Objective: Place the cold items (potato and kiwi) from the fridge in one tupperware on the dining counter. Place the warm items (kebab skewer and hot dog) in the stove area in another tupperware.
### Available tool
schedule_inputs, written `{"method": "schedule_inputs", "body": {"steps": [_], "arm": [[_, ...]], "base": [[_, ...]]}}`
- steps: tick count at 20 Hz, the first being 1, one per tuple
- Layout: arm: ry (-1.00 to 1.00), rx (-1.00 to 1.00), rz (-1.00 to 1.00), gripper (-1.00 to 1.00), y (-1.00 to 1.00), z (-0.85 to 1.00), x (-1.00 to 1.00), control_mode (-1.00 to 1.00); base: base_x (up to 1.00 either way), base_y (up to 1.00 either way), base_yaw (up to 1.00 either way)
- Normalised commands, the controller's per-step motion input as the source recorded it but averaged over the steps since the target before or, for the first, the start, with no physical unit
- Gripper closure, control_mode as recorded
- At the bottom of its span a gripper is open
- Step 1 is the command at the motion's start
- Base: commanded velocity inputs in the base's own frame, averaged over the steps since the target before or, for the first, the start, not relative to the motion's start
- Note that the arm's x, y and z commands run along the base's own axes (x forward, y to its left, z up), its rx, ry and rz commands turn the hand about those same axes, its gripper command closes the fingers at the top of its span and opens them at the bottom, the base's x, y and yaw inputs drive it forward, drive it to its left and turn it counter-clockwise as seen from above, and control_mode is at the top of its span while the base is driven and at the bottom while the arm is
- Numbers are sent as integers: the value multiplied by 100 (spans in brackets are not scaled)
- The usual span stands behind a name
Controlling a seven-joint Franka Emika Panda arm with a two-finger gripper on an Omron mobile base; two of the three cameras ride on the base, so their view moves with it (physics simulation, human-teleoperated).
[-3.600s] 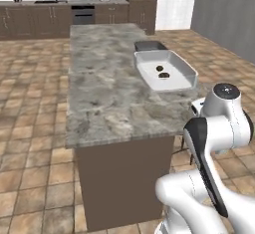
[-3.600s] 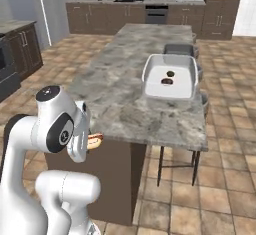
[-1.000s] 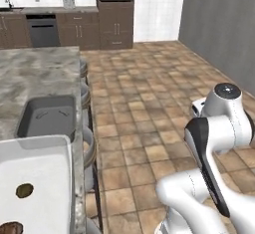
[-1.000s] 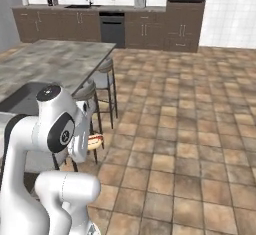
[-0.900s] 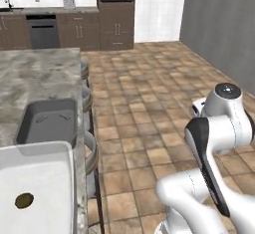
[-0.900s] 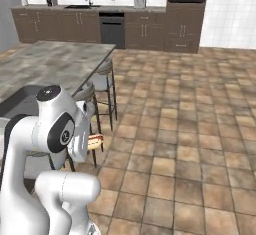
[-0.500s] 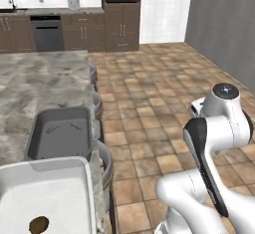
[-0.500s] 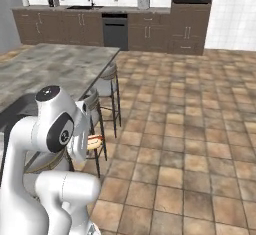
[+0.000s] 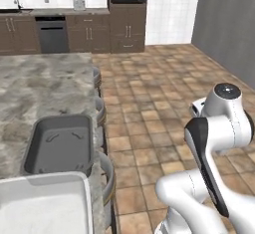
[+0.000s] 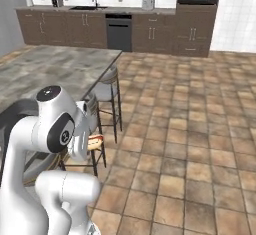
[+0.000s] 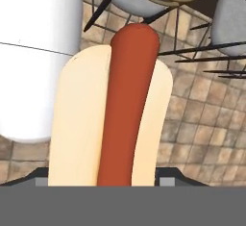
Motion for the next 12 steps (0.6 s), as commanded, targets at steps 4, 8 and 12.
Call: {"method": "schedule_inputs", "body": {"steps": [4, 8, 12], "arm": [[0, 0, 0, 100, 0, 0, 0, 100], [-5, -1, 10, 100, 12, 0, 15, -100], [-21, -5, 64, 100, 51, -10, 61, -100]], "base": [[81, 8, 27], [53, 10, 30], [0, 0, 0]]}}
